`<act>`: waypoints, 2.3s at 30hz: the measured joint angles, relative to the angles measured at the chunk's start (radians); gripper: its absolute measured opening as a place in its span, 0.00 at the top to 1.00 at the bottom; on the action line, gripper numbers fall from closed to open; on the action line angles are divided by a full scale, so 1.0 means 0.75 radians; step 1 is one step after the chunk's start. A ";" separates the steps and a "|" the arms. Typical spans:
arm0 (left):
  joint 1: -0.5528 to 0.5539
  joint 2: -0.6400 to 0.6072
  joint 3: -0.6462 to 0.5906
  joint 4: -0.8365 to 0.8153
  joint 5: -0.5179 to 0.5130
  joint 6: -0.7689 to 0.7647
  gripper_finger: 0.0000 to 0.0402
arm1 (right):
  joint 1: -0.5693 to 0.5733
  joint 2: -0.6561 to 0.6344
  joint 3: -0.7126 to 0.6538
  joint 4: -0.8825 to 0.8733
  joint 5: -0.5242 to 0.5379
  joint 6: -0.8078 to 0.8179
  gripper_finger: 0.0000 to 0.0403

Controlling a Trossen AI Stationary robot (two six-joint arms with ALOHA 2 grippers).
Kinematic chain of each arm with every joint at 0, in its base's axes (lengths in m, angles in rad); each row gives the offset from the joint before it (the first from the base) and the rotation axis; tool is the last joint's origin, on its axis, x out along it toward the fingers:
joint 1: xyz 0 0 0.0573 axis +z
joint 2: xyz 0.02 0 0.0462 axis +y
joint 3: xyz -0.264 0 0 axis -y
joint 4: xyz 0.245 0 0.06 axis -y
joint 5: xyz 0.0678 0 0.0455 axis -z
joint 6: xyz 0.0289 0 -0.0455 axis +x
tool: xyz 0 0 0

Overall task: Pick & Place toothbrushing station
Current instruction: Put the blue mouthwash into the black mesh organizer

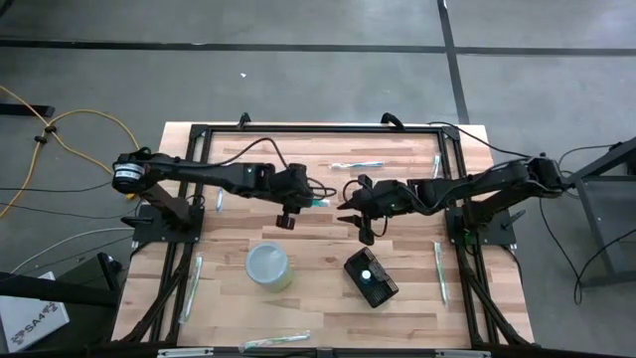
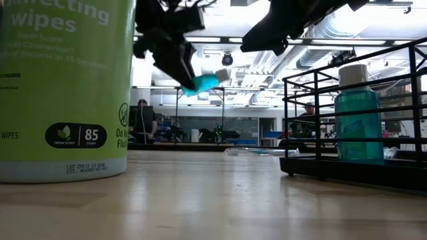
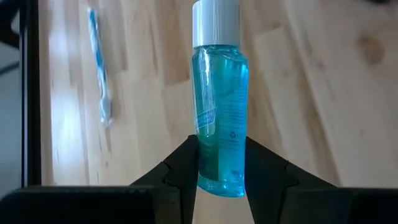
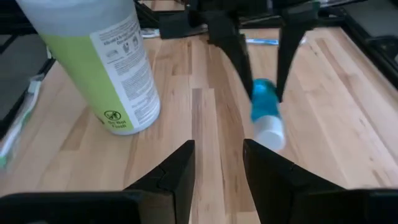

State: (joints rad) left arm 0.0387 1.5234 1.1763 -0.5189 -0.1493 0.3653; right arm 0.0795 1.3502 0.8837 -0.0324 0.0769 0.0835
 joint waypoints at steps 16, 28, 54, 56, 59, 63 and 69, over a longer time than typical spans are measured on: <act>-0.181 -0.044 0.002 0.142 -0.088 0.065 0.75 | 0.083 0.000 0.000 0.010 0.156 -0.229 0.69; -0.156 -0.060 0.002 0.180 -0.138 0.002 0.75 | 0.174 0.000 0.000 0.018 0.371 -0.414 0.69; -0.151 -0.060 0.001 0.268 -0.113 -0.030 0.75 | 0.173 0.000 0.000 0.103 0.382 -0.463 0.69; -0.151 -0.059 0.001 0.273 -0.112 -0.027 0.75 | 0.173 0.000 0.000 0.105 0.382 -0.463 0.69; -0.151 -0.059 0.001 0.280 -0.110 -0.020 0.75 | 0.173 0.000 0.000 0.105 0.382 -0.463 0.69; -0.151 -0.059 0.001 0.280 -0.110 -0.020 0.75 | 0.173 0.000 0.000 0.105 0.382 -0.463 0.69; -0.151 -0.059 0.001 0.280 -0.109 -0.020 0.75 | 0.173 0.000 0.000 0.110 0.386 -0.463 0.72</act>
State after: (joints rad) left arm -0.0742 1.4792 1.1770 -0.3091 -0.2314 0.3500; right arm 0.2096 1.3502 0.8837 0.0502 0.3661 -0.2634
